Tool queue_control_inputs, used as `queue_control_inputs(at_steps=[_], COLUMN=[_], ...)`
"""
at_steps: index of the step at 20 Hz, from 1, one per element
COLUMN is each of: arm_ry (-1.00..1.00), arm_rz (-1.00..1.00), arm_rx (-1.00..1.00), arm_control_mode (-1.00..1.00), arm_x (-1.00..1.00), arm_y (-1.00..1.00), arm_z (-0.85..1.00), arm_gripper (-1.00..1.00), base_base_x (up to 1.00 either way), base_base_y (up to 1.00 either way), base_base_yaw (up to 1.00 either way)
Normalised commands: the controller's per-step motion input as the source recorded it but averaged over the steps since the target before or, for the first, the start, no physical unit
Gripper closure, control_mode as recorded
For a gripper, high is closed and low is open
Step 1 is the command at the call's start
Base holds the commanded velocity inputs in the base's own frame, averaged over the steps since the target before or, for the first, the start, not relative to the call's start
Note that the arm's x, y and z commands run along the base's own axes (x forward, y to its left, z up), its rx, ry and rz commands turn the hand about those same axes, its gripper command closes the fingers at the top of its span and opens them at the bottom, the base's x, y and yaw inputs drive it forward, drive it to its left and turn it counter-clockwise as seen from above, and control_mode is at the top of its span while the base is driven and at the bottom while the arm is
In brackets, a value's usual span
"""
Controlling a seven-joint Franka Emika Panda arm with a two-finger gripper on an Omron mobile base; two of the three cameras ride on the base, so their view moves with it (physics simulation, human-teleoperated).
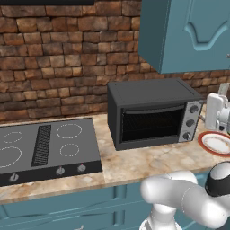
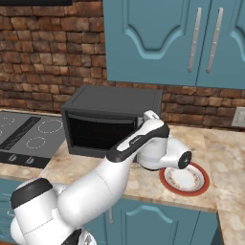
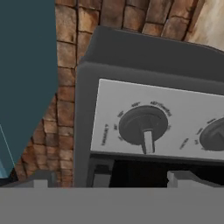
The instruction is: Pull the toaster oven rack outwards. Pick up the baguette from the plate and place it on the toaster oven rack. Close the toaster oven door fully and set the temperature to the lowest setting.
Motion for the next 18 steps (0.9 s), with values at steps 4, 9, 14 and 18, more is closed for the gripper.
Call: queue_control_inputs(at_steps=[4, 9, 14, 18], arm_ry=[0.00, 0.00, -0.03, 0.00], arm_rz=[0.00, 0.00, 0.00, 0.00], arm_rx=[0.00, 0.00, 0.03, 0.20], arm_control_mode=[-1.00, -1.00, -1.00, -1.00], arm_x=[0.07, 0.08, 0.28, 0.16], arm_y=[-0.02, 0.00, 0.00, -0.02], arm_z=[-0.18, -0.22, -0.09, -0.09], arm_gripper=[-1.00, -1.00, -1.00, -1.00], base_base_x=[0.00, 0.00, 0.00, 0.00], base_base_y=[0.00, 0.00, 0.00, 0.00], base_base_yaw=[0.00, 0.00, 0.00, 0.00])
